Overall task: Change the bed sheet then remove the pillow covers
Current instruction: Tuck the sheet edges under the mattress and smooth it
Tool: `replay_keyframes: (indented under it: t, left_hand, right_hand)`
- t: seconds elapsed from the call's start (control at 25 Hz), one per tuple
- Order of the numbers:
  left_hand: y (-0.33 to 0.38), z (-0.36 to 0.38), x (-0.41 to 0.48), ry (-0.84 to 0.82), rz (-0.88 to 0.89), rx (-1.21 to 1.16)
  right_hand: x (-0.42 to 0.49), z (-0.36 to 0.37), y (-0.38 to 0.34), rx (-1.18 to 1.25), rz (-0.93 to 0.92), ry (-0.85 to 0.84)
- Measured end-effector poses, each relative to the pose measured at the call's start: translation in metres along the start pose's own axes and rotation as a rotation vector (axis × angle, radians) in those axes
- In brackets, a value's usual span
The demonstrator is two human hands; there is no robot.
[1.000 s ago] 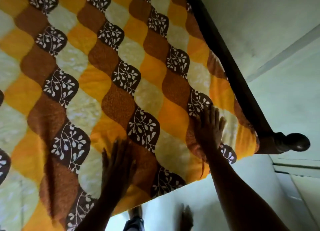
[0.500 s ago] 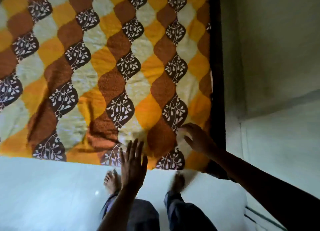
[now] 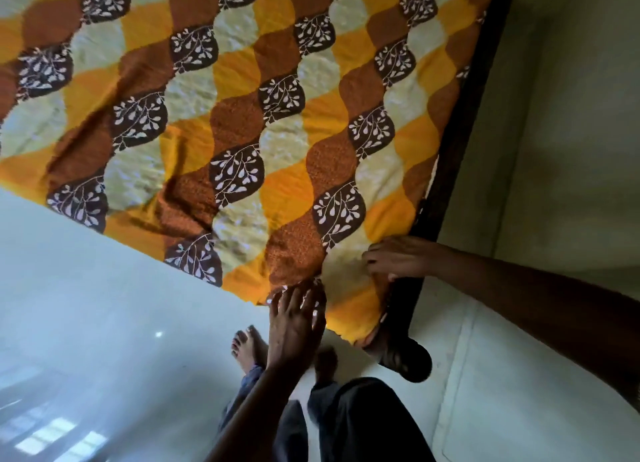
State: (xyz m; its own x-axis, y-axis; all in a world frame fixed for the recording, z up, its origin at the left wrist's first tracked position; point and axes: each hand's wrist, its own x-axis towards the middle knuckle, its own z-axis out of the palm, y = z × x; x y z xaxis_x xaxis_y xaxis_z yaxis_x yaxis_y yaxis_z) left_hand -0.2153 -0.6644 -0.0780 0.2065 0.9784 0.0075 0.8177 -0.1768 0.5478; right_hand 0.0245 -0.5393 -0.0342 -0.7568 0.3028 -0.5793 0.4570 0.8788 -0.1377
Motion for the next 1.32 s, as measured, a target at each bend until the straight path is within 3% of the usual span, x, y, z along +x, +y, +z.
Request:
replay_keyframes:
  t: [0.32, 0.64, 0.8, 1.04, 1.2, 1.32]
  left_hand:
    - [0.079, 0.051, -0.001, -0.136, -0.295, -0.095]
    - [0.102, 0.069, 0.003, 0.029, -0.282, 0.019]
    - [0.104, 0.067, -0.004, 0.032, -0.323, -0.15]
    - [0.092, 0.068, -0.002, -0.091, -0.388, -0.325]
    - [0.098, 0.056, 0.011, -0.221, -0.429, -0.278]
    - [0.108, 0.048, 0.031, -0.171, -0.464, -0.231]
  right_hand:
    - [0.0, 0.018, 0.03, 0.063, -0.19, 0.019]
    - [-0.001, 0.037, 0.047, 0.092, -0.39, 0.248]
    - [-0.002, 0.034, 0.052, 0.156, -0.364, 0.25]
    - [0.0, 0.02, 0.039, 0.197, -0.244, -0.069]
    - [-0.015, 0.017, 0.043, 0.218, -0.156, 0.008]
    - [-0.035, 0.021, 0.071, 0.193, -0.115, 0.193]
